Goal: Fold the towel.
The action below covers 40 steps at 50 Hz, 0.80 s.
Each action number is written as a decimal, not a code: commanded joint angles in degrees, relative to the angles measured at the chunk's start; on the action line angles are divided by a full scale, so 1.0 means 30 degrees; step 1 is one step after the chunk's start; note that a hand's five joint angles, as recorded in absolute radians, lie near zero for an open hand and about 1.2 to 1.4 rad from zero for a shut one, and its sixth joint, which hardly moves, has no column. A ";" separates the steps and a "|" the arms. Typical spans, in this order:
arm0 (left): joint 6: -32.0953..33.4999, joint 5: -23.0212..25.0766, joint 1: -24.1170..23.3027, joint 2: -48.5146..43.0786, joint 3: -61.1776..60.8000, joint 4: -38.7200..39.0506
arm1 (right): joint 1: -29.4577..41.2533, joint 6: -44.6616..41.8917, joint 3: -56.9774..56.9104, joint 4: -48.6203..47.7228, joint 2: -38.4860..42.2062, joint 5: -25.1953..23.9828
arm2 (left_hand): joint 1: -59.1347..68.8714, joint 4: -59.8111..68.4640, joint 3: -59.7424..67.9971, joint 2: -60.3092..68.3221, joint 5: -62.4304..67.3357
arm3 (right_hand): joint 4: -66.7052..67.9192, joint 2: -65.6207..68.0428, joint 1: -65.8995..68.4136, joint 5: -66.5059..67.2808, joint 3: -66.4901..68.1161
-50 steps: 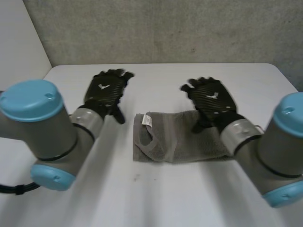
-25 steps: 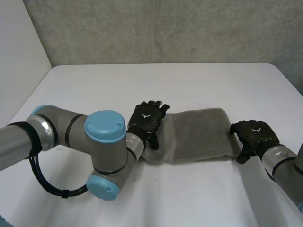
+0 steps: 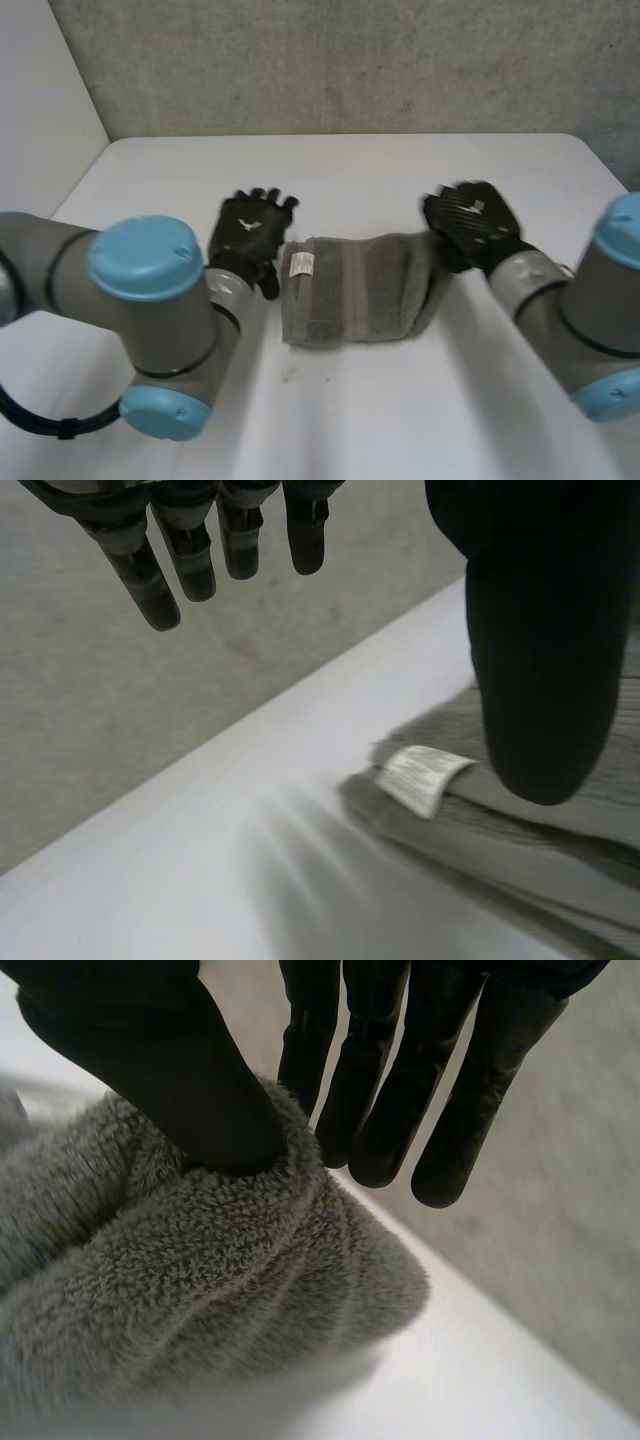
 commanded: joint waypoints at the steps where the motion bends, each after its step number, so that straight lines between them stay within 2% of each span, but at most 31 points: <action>1: -0.0272 -0.0145 0.1788 0.1766 -0.1398 -0.0028 | 0.5244 0.0003 -0.3471 0.0418 0.2635 -0.0277 | -0.0075 0.0149 0.0164 0.0196 -0.0604 | 0.3952 0.4207 0.9772 0.4627 0.4092; 7: -0.1793 -0.0058 0.2317 0.2003 -0.1987 -0.0086 | 0.7009 0.0003 -0.4881 0.1179 0.5714 -0.0131 | -0.0075 0.0149 0.0164 0.0196 -0.0604 | 0.3952 0.4207 0.9772 0.4627 0.4092; 11: -0.2471 -0.0028 0.2347 0.2032 -0.1928 -0.0086 | 0.7010 0.0120 -0.5264 0.1444 0.6101 0.0046 | -0.0091 0.0133 0.0149 0.0181 -0.0620 | 0.2850 0.3105 0.8670 0.3526 0.2991; 13: -0.2706 0.0001 0.2318 0.2032 -0.1782 -0.0116 | 0.6981 0.0441 -0.5294 0.1823 0.5519 0.0221 | -0.0075 0.0149 0.0164 0.0196 -0.0604 | -1.5832 -1.5577 -1.0012 -1.5156 -1.5691; 14: -0.2909 0.0059 0.2289 0.2032 -0.1666 -0.0116 | 0.6981 0.0442 -0.5293 0.1825 0.5515 0.0222 | -0.0075 0.0149 0.0164 0.0196 -0.0604 | -1.5932 -1.5678 -1.0112 -1.5257 -1.5792; 15: -0.3056 0.0118 0.2231 0.2003 -0.1520 -0.0087 | 0.6981 0.0732 -0.5264 0.2144 0.4819 0.0425 | -0.0075 0.0149 0.0164 0.0196 -0.0604 | -1.9382 -1.9127 -1.3562 -1.8706 -1.9241; 20: -0.3641 0.0643 0.1763 0.1828 -0.0496 -0.0116 | 0.5516 0.3401 -0.5059 0.2997 0.2732 0.1188 | 0.0092 0.0316 0.0331 0.0363 -0.0437 | -1.9382 -1.9127 -1.3562 -1.8706 -1.9241; 22: -0.4024 0.0997 0.1410 0.1710 -0.0112 -0.0116 | 0.4174 0.6316 -0.5001 0.3667 0.2060 0.1043 | 0.0205 0.0429 0.0445 0.0477 -0.0324 | -1.9382 -1.9127 -1.3562 -1.8706 -1.9241; 23: -0.4517 0.1403 0.1004 0.1565 0.0294 -0.0116 | 0.4168 0.6331 -0.5000 0.3671 0.2058 0.1042 | 0.0316 0.0540 0.0556 0.0588 -0.0213 | -1.9382 -1.9127 -1.3562 -1.8706 -1.9241; 24: -0.5015 0.1784 0.0652 0.1244 0.0704 -0.0116 | 0.3646 0.7549 -0.5088 0.4193 0.2058 0.0781 | 0.0428 0.0652 0.0668 0.0700 -0.0101 | -1.9382 -1.9127 -1.3562 -1.8706 -1.9241; 25: -0.5020 0.1788 0.0648 0.1241 0.0708 -0.0116 | 0.3641 0.7561 -0.5088 0.4198 0.2058 0.0778 | 0.0429 0.0654 0.0669 0.0701 -0.0099 | -1.9382 -1.9127 -1.3562 -1.8706 -1.9241; 27: -0.6011 0.2517 0.0210 0.0163 0.1612 -0.0581 | 0.3000 0.9109 -0.5351 0.5277 0.2465 -0.0563 | 0.0541 0.0765 0.0780 0.0812 0.0012 | -1.9382 -1.9127 -1.3562 -1.8706 -1.9241; 28: -0.6016 0.2521 0.0209 0.0157 0.1616 -0.0584 | 0.2590 0.9201 -0.5381 0.5514 0.2990 -0.1207 | 0.0541 0.0766 0.0781 0.0813 0.0013 | -1.9382 -1.9127 -1.3562 -1.8706 -1.9241; 31: -0.6602 0.3136 0.0004 -0.1191 0.2583 -0.1785 | 0.1915 0.9086 -0.5498 0.5605 0.4104 -0.1739 | 0.0541 0.0766 0.0781 0.0813 0.0013 | -1.9382 -1.9127 -1.3562 -1.8706 -1.9241; 34: -0.6632 0.3166 -0.0055 -0.3148 0.3577 -0.3597 | 0.1504 0.8706 -0.5673 0.5721 0.5041 -0.1771 | 0.0486 0.0710 0.0725 0.0757 -0.0043 | -1.9382 -1.9127 -1.3562 -1.8706 -1.9241; 40: -0.6573 0.3077 0.0004 -0.3945 0.3755 -0.4393 | 0.1297 0.7532 -0.5879 0.5663 0.6130 -0.1712 | 0.0429 0.0654 0.0669 0.0701 -0.0099 | -1.9382 -1.9127 -1.3562 -1.8706 -1.9241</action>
